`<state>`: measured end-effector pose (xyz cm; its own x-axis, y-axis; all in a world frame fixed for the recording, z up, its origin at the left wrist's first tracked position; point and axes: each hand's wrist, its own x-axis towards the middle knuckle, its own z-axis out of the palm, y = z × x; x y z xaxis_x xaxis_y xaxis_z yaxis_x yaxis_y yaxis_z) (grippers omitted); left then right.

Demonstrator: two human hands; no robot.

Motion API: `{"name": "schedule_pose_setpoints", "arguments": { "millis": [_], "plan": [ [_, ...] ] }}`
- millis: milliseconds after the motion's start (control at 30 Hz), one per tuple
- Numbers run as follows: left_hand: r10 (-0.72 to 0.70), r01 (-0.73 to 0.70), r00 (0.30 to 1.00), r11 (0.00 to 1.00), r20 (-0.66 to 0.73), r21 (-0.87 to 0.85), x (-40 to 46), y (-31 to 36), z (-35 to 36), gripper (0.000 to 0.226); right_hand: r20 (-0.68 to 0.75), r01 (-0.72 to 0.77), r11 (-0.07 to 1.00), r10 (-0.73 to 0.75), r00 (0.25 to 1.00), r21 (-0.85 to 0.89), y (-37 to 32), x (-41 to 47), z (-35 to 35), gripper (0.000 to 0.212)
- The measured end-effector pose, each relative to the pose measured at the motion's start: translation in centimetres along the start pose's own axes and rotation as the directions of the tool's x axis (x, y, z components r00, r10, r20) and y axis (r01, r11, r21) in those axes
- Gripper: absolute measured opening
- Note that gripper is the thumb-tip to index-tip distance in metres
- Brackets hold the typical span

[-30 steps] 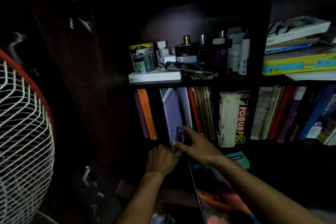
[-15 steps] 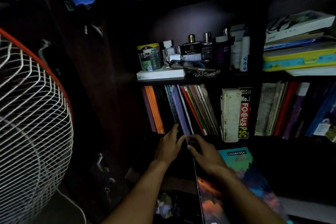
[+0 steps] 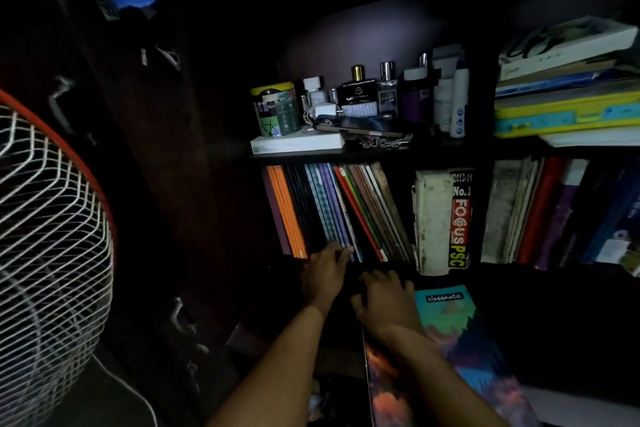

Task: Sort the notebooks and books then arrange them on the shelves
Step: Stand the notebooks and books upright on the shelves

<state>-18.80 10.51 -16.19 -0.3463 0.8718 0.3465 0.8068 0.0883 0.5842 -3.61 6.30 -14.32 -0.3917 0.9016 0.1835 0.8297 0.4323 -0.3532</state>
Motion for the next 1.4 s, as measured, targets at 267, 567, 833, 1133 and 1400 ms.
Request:
{"name": "schedule_pose_setpoints", "arguments": {
  "millis": [267,567,833,1133,1400],
  "plan": [
    [0.074,0.085,0.934,0.904,0.349,-0.419,-7.7,0.5,-3.8,0.037,-0.014,-0.093,0.994,0.094,0.995,0.058,-0.1,-0.3,-0.6,0.035],
    [0.174,0.18,0.866,0.766,0.469,-0.618,-9.9,1.2,-5.6,0.013,-0.446,0.206,0.971,-0.239,0.862,-0.122,-3.2,0.1,-7.1,0.03],
    [-0.243,0.14,0.97,0.464,0.026,-0.875,-9.6,-0.1,-7.0,0.024,-0.431,-0.047,0.946,0.189,0.882,0.319,0.2,-2.6,-6.4,0.061],
    [-0.058,0.159,0.986,0.576,0.154,-0.802,-9.9,-1.2,-8.1,0.058,-0.212,0.014,0.764,0.161,0.964,0.645,1.4,-3.2,-1.7,0.041],
    [-0.211,0.027,0.938,0.837,-0.276,-0.547,-10.0,-1.7,-8.4,0.065,-0.056,0.098,0.738,-0.081,0.995,0.668,-2.3,3.6,-1.4,0.057]
  ]
}}
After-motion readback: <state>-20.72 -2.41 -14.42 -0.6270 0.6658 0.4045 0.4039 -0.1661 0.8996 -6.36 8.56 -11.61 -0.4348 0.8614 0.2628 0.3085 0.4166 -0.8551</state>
